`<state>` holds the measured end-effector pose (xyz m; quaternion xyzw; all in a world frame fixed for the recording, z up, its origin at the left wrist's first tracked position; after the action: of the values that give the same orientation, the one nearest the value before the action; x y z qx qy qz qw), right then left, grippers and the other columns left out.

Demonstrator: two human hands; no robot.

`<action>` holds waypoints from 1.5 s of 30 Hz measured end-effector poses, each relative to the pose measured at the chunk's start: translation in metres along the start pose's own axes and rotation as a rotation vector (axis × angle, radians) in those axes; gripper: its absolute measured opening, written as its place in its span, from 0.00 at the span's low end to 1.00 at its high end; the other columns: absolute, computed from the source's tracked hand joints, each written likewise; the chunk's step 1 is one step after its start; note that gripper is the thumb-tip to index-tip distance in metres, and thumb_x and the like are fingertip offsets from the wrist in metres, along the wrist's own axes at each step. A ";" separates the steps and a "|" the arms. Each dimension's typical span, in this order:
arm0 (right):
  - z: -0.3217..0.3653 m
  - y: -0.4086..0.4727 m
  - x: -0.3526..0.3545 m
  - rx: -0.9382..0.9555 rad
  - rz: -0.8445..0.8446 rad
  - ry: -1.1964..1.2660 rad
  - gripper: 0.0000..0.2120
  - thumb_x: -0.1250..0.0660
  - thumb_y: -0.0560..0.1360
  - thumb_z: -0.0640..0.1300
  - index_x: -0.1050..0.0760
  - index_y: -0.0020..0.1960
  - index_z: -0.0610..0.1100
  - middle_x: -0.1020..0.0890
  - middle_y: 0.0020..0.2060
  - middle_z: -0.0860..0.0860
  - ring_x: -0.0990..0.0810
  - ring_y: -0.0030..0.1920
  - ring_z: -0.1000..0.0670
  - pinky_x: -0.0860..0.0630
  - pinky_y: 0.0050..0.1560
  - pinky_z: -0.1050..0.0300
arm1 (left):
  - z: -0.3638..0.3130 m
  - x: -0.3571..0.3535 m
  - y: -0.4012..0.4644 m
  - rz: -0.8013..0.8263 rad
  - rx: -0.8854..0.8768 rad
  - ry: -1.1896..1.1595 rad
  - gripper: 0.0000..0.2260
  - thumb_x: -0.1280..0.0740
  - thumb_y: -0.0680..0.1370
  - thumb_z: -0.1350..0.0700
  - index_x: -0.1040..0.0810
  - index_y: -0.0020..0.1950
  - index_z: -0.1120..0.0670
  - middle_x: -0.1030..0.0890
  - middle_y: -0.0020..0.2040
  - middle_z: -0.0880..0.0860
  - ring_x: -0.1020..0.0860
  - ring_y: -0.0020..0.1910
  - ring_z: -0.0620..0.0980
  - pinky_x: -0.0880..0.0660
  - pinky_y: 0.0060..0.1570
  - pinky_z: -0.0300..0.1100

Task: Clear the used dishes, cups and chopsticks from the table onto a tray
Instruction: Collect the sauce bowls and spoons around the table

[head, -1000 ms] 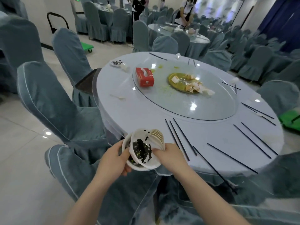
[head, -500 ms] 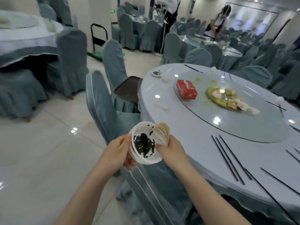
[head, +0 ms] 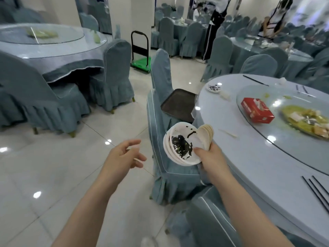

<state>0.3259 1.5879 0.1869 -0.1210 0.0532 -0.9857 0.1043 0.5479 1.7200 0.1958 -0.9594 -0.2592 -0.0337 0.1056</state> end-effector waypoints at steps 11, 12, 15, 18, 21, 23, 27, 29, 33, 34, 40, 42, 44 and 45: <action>0.052 0.200 -0.096 0.016 -0.057 0.128 0.09 0.34 0.72 0.38 0.24 0.49 0.50 0.20 0.31 0.54 0.26 0.24 0.56 0.36 0.20 0.63 | -0.036 0.078 0.211 -0.068 -0.041 -0.080 0.10 0.38 0.81 0.59 0.21 0.56 0.47 0.15 0.48 0.47 0.19 0.46 0.47 0.24 0.48 0.44; 0.056 0.217 -0.106 0.008 -0.044 0.143 0.10 0.34 0.72 0.37 0.24 0.49 0.50 0.19 0.34 0.52 0.24 0.27 0.55 0.34 0.20 0.64 | -0.040 0.083 0.230 -0.065 -0.038 -0.083 0.10 0.39 0.81 0.59 0.21 0.56 0.47 0.15 0.49 0.48 0.18 0.47 0.47 0.24 0.48 0.44; 0.069 0.277 -0.140 -0.011 -0.012 0.130 0.13 0.33 0.72 0.39 0.25 0.56 0.47 0.21 0.40 0.48 0.28 0.30 0.53 0.34 0.21 0.65 | -0.052 0.100 0.294 -0.072 -0.052 -0.117 0.10 0.39 0.81 0.60 0.21 0.56 0.48 0.15 0.49 0.48 0.19 0.46 0.46 0.26 0.46 0.42; 0.078 0.329 -0.171 -0.034 0.001 0.081 0.13 0.33 0.72 0.41 0.25 0.57 0.46 0.22 0.39 0.49 0.30 0.27 0.55 0.36 0.21 0.66 | -0.057 0.117 0.354 -0.082 -0.022 -0.159 0.10 0.39 0.81 0.59 0.21 0.55 0.48 0.14 0.48 0.48 0.18 0.45 0.45 0.26 0.45 0.42; 0.081 0.371 -0.197 -0.057 -0.003 0.116 0.10 0.33 0.72 0.40 0.24 0.53 0.48 0.21 0.36 0.49 0.29 0.21 0.60 0.37 0.20 0.67 | -0.065 0.128 0.413 -0.029 -0.014 -0.177 0.10 0.38 0.80 0.59 0.21 0.57 0.48 0.14 0.49 0.48 0.17 0.44 0.45 0.26 0.45 0.42; 0.086 0.399 -0.211 -0.053 -0.025 0.102 0.09 0.33 0.72 0.40 0.24 0.52 0.48 0.20 0.35 0.51 0.28 0.21 0.62 0.36 0.20 0.69 | -0.075 0.134 0.459 -0.002 -0.033 -0.177 0.09 0.37 0.80 0.58 0.21 0.57 0.48 0.14 0.49 0.48 0.16 0.44 0.45 0.26 0.45 0.42; 0.088 0.448 -0.230 -0.083 -0.179 0.115 0.13 0.32 0.72 0.40 0.24 0.56 0.46 0.17 0.43 0.49 0.18 0.38 0.53 0.23 0.35 0.57 | -0.096 0.140 0.553 0.100 -0.053 -0.169 0.09 0.37 0.80 0.58 0.20 0.55 0.48 0.14 0.48 0.49 0.16 0.45 0.47 0.26 0.45 0.42; 0.090 0.465 -0.234 -0.116 -0.265 0.132 0.14 0.32 0.72 0.40 0.25 0.58 0.46 0.16 0.47 0.48 0.17 0.47 0.45 0.20 0.48 0.46 | -0.107 0.134 0.598 0.184 -0.054 -0.166 0.09 0.37 0.80 0.59 0.20 0.55 0.49 0.14 0.48 0.50 0.16 0.44 0.46 0.26 0.44 0.42; 0.089 0.483 -0.228 -0.183 -0.448 0.142 0.13 0.31 0.72 0.44 0.24 0.56 0.50 0.16 0.44 0.49 0.17 0.41 0.50 0.21 0.37 0.52 | -0.130 0.105 0.677 0.352 -0.048 -0.116 0.09 0.38 0.81 0.59 0.20 0.55 0.49 0.14 0.46 0.50 0.17 0.42 0.46 0.26 0.44 0.41; 0.088 0.484 -0.223 -0.192 -0.488 0.140 0.11 0.31 0.72 0.43 0.24 0.54 0.50 0.17 0.40 0.51 0.19 0.35 0.54 0.25 0.31 0.59 | -0.132 0.094 0.692 0.388 -0.036 -0.110 0.09 0.38 0.81 0.59 0.20 0.56 0.49 0.14 0.46 0.50 0.17 0.43 0.46 0.26 0.44 0.41; 0.058 0.507 -0.178 -0.296 -0.777 0.198 0.07 0.33 0.73 0.41 0.25 0.51 0.44 0.18 0.38 0.45 0.22 0.35 0.45 0.28 0.35 0.54 | -0.137 0.012 0.764 0.618 -0.007 -0.027 0.10 0.40 0.82 0.58 0.21 0.56 0.47 0.14 0.47 0.47 0.16 0.43 0.46 0.25 0.45 0.42; 0.048 0.521 -0.166 -0.324 -0.839 0.218 0.06 0.34 0.74 0.40 0.25 0.51 0.44 0.19 0.37 0.44 0.25 0.33 0.46 0.30 0.29 0.56 | -0.140 -0.011 0.790 0.637 -0.002 -0.008 0.10 0.40 0.82 0.58 0.21 0.56 0.47 0.14 0.48 0.47 0.17 0.45 0.46 0.26 0.45 0.42; 0.039 0.539 -0.152 -0.342 -0.880 0.212 0.05 0.35 0.75 0.39 0.25 0.50 0.44 0.21 0.33 0.46 0.28 0.28 0.49 0.35 0.21 0.61 | -0.144 -0.035 0.815 0.648 0.002 0.003 0.10 0.40 0.82 0.58 0.21 0.56 0.47 0.14 0.48 0.47 0.16 0.45 0.47 0.25 0.46 0.42; 0.036 0.548 -0.146 -0.341 -0.890 0.217 0.05 0.35 0.75 0.39 0.25 0.51 0.43 0.22 0.33 0.46 0.29 0.28 0.50 0.36 0.21 0.61 | -0.147 -0.046 0.826 0.662 -0.002 0.003 0.10 0.40 0.82 0.57 0.21 0.56 0.47 0.14 0.48 0.47 0.16 0.45 0.47 0.25 0.45 0.42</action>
<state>0.5790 1.0842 0.1169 -0.0438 0.1675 -0.9189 -0.3545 0.9229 0.9687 0.1804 -0.9917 0.0667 0.0008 0.1102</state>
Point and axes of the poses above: each hand's wrist, its own y-axis towards the middle knuckle, its own x-axis out of the back of the hand, z = x × y, the point moved 4 cm from there along y, towards the middle knuckle
